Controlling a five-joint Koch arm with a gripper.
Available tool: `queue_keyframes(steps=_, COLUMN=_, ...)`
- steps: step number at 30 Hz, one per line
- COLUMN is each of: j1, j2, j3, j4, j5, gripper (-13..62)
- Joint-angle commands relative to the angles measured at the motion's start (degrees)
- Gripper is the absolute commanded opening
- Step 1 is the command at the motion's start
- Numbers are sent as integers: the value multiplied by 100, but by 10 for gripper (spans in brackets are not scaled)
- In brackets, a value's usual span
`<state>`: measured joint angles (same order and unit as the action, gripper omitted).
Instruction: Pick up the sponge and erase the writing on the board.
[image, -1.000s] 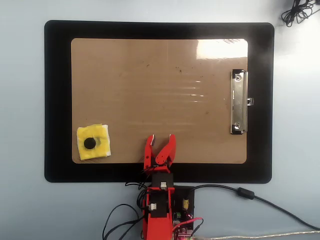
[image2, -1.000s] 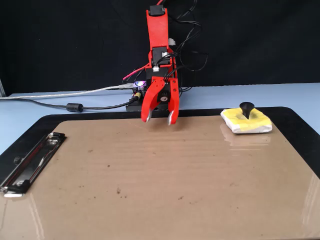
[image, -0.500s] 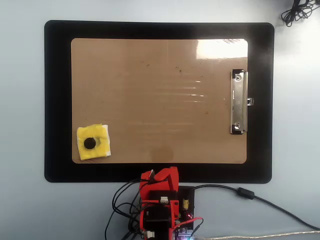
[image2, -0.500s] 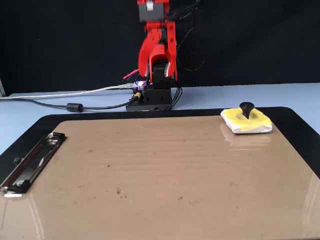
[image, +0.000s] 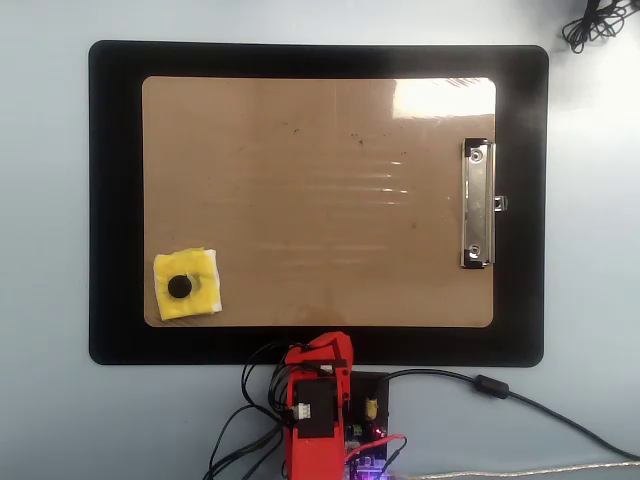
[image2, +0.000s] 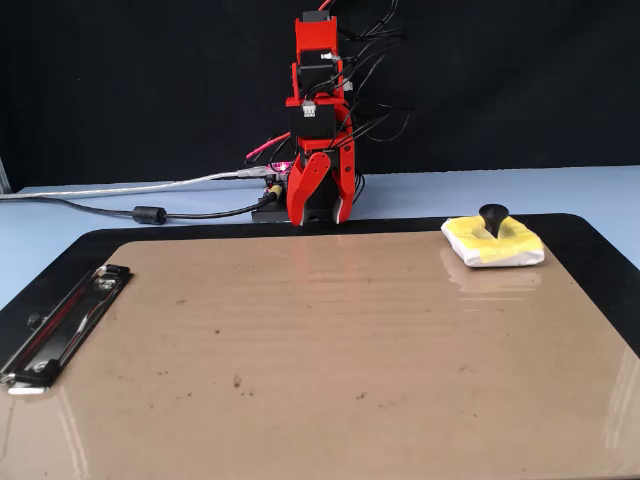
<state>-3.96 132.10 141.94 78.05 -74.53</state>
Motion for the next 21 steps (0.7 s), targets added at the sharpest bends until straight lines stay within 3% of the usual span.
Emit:
queue_keyframes(steps=1, j1=-35, j2=255, j3=-44, j4=9, j5=-97, gripper=328)
queue_keyframes(steps=21, j1=-53, j2=255, j3=-44, j4=9, j5=-88, gripper=341)
